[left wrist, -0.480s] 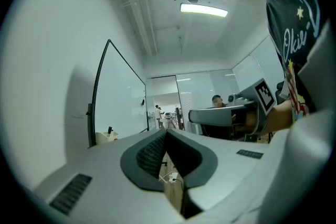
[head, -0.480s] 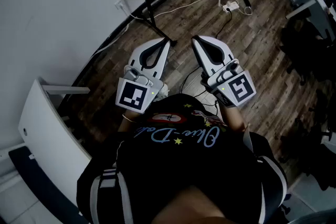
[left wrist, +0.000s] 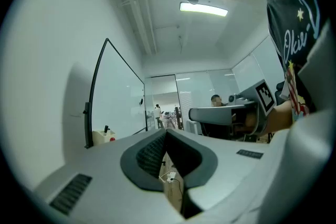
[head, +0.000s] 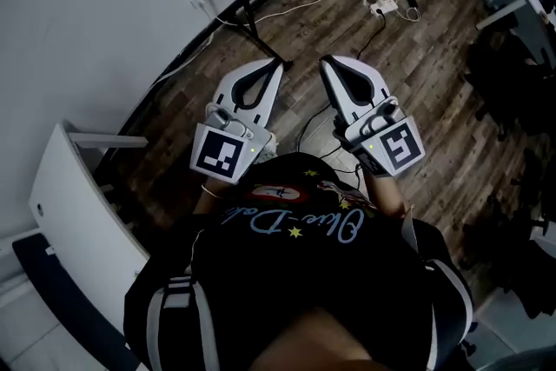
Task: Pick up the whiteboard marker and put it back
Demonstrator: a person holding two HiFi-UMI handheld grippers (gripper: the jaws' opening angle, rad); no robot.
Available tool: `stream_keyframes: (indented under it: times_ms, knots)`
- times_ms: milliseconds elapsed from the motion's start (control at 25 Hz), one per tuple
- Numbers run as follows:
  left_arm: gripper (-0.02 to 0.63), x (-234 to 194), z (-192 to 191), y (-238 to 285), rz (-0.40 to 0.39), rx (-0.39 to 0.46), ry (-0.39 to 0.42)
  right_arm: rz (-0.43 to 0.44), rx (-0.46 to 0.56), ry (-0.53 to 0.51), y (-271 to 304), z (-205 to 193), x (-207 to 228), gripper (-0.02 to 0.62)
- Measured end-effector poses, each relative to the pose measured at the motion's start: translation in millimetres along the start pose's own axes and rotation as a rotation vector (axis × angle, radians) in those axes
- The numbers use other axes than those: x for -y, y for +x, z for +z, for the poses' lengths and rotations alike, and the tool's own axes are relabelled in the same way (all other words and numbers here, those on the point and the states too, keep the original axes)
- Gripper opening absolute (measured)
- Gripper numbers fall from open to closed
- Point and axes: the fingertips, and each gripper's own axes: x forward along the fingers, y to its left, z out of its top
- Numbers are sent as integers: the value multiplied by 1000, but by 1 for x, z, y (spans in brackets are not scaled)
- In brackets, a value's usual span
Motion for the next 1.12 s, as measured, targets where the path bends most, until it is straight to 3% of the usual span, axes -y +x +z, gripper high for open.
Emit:
stream_keyframes:
  times_ms: [720,1120]
  knots:
    - [-12,67,5,25,-36,-6,21,-28,10,-5,-72,15,16,38]
    - [-12,51,-5,35,-11,-19,-18,-42,7,6,-68,11,37,38]
